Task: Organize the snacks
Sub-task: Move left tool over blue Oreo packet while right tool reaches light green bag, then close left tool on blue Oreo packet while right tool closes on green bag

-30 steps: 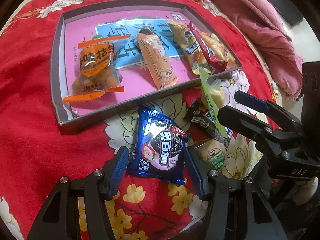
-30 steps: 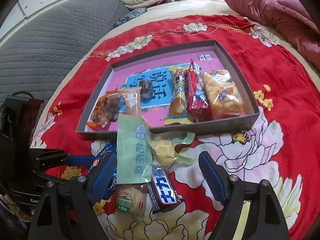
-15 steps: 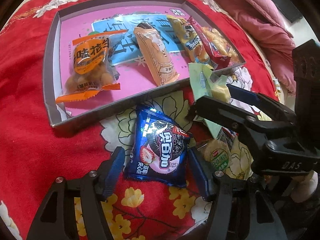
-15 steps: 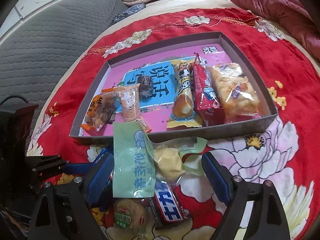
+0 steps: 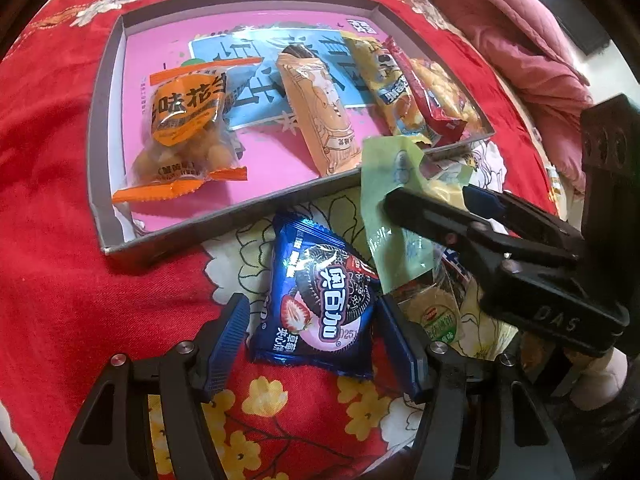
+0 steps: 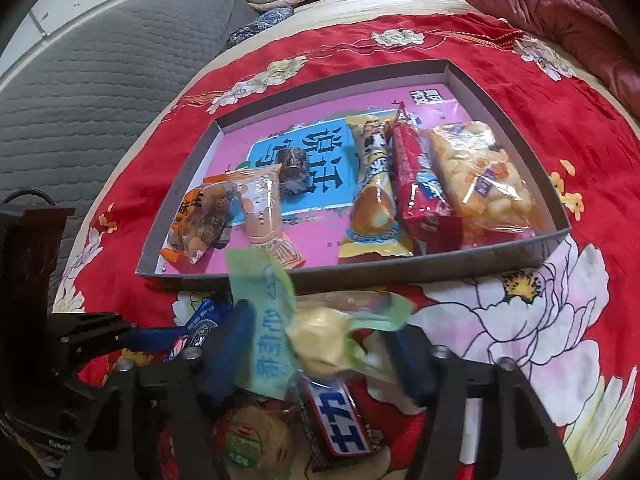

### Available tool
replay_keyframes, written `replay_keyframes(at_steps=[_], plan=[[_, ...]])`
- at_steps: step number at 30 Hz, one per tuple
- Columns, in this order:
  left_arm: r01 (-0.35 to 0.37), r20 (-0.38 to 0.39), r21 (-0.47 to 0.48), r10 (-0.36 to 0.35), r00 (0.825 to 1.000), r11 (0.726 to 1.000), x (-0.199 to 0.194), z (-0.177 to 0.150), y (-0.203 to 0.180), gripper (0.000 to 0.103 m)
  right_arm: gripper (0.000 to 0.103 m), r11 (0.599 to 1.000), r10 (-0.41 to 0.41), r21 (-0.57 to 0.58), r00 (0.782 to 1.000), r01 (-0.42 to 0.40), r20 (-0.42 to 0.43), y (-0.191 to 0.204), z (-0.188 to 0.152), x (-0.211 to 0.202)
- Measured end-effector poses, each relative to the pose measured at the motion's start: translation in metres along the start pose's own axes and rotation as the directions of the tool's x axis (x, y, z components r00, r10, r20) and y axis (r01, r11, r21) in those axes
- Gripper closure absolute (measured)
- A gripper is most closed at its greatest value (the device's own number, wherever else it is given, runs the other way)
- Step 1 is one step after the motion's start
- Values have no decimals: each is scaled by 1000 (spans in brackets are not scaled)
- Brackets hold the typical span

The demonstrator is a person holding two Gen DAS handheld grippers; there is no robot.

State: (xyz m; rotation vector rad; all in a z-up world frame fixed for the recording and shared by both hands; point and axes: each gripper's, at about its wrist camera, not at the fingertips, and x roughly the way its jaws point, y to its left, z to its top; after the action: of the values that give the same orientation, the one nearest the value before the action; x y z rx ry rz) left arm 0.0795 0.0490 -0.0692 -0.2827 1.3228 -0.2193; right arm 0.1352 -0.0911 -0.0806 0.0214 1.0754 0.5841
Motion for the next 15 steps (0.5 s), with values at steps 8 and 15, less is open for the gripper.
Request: replay_keyframes(at_steps=[8, 15], plan=[[-32, 3, 29, 32, 999, 999, 5, 0, -6, 36, 60, 1000, 15, -7, 1000, -15, 15, -5, 0, -7], [-36, 11, 39, 36, 999, 999, 9, 2, -7, 34, 63, 998, 56, 37, 998, -57, 25, -12, 0, -10]])
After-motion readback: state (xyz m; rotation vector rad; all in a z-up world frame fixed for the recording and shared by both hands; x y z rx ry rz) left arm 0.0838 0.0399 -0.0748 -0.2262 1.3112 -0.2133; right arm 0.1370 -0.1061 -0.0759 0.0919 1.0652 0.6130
